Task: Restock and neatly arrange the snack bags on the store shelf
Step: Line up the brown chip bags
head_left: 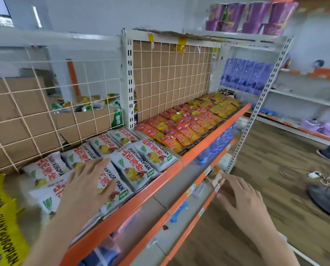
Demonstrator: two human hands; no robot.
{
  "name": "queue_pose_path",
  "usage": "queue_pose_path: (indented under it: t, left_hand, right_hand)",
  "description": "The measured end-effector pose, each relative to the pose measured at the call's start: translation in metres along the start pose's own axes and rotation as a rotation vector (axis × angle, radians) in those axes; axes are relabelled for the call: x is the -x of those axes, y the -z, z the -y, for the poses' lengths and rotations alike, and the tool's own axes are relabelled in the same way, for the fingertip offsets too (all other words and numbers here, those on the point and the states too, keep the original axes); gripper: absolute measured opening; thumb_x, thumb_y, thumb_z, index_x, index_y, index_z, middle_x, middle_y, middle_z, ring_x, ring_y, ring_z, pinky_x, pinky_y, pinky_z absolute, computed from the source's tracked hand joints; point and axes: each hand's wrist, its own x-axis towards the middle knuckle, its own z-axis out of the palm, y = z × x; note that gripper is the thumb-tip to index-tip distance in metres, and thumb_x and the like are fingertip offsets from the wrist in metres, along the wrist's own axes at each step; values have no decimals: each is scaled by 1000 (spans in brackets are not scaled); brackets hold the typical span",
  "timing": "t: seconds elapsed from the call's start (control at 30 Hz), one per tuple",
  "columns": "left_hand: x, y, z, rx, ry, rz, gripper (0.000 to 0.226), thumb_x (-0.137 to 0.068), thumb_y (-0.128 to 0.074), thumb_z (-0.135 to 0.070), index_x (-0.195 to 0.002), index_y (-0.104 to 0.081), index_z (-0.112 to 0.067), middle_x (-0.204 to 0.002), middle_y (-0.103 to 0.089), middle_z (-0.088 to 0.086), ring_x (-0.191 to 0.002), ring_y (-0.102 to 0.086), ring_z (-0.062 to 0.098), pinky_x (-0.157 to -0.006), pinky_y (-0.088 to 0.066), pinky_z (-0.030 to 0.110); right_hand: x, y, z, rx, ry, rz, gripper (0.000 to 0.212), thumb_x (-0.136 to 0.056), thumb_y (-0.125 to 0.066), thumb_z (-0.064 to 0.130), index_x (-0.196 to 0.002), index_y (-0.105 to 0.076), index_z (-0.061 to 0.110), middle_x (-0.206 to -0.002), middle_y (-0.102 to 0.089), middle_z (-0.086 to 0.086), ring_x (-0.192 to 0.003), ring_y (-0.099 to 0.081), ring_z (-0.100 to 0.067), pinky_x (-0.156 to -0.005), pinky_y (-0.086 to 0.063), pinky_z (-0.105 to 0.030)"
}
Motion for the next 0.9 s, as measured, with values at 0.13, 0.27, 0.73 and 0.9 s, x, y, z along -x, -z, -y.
queue_pose_path:
  t: [0.13, 0.27, 0.73, 0.9]
  left_hand:
    - [-26, -19, -23, -36, -11, 26, 52, -83, -55, -45, -121, -59, -10, -116, -63, 13, -104, -60, 39, -83, -47, 57]
    - [-47, -37, -41, -34, -2, 37, 65, -80, -33, -55, -123, -58, -13, -120, -62, 9, -109, -57, 36, -87, -46, 54]
    - [-121, -94, -131, -86, 233, -25, 47, -80, -65, -31, -121, -60, -8, -118, -61, 15, -105, -56, 44, -83, -46, 60]
    - [-144, -109, -151, -92, 285, 17, 52, -74, -75, -21, -121, -59, -7, -121, -60, 14, -111, -55, 40, -84, -46, 59]
  right_hand:
    - [-27, -5, -24, -7, -19, 18, 47, -80, -69, 25, -124, -54, 25, -120, -58, 6, -109, -57, -25, -90, -40, -41]
    - [-63, -14, -53, -9, -1, 43, 49, -81, -68, 25, -127, -51, 25, -122, -57, 6, -112, -55, -24, -91, -38, -38]
    - [-203, -21, -177, -41, 107, 154, 48, -84, -65, 30, -128, -50, 22, -123, -57, -2, -115, -53, -28, -91, -39, -44]
    - [-234, -38, -197, -65, 160, 162, 49, -81, -69, 28, -126, -53, 19, -121, -58, -4, -113, -55, -31, -86, -43, -46]
